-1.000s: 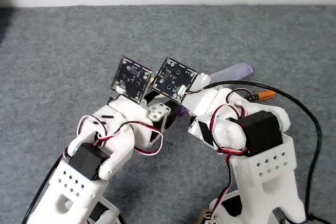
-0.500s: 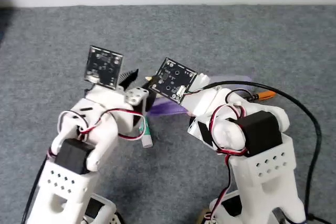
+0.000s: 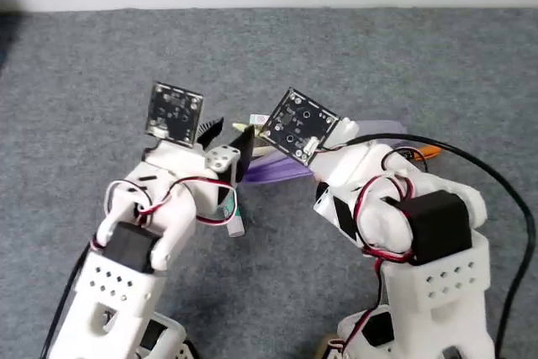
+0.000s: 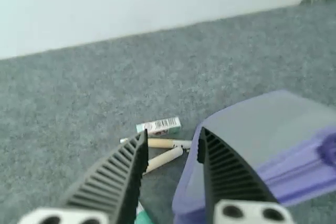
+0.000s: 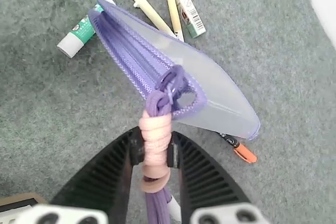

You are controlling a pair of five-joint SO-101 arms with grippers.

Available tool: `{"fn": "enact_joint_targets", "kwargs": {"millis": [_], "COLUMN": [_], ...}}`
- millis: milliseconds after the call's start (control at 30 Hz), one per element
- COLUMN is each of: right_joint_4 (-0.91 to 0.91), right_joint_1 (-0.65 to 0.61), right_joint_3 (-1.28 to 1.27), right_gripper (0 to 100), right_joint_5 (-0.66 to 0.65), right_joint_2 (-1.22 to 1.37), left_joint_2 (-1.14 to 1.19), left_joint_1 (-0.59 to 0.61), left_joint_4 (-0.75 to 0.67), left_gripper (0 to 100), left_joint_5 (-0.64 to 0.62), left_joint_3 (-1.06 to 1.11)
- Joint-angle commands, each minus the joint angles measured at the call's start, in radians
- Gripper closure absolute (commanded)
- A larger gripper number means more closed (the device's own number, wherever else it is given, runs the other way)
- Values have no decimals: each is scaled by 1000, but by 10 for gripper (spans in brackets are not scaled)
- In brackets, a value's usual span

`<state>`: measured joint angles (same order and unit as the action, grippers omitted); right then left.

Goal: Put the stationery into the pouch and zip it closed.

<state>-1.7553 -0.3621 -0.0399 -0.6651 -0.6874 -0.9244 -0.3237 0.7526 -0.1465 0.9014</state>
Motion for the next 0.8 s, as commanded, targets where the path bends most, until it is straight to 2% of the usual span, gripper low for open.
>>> {"fn": "enact_joint_targets", "kwargs": {"millis": [0,133,300,433,533,633,767], "right_joint_4": [-30,41,168,185,165,101,24], "right_joint_1": [12,12,12,10,-1,-2,-2], "right_joint_3": [41,52,51,52,51,51,51], "right_gripper": [990,990,990,990,990,990,990], "right_joint_5": [-31,-34,-26,54,72,74,77], "right_joint_2": [-24,-16,16,50,48,41,42], "left_joint_2": [23,103,130,135,133,126,124], "left_joint_1": [-11,-66,-273,-402,-373,-265,-152], "left_joint_4": [-54,-49,-12,28,29,31,101], "left_gripper": [851,852,852,852,852,852,852], "left_joint_5": [48,87,103,98,52,26,23], "left_joint_3": [42,50,-39,-119,-142,-136,-176]}}
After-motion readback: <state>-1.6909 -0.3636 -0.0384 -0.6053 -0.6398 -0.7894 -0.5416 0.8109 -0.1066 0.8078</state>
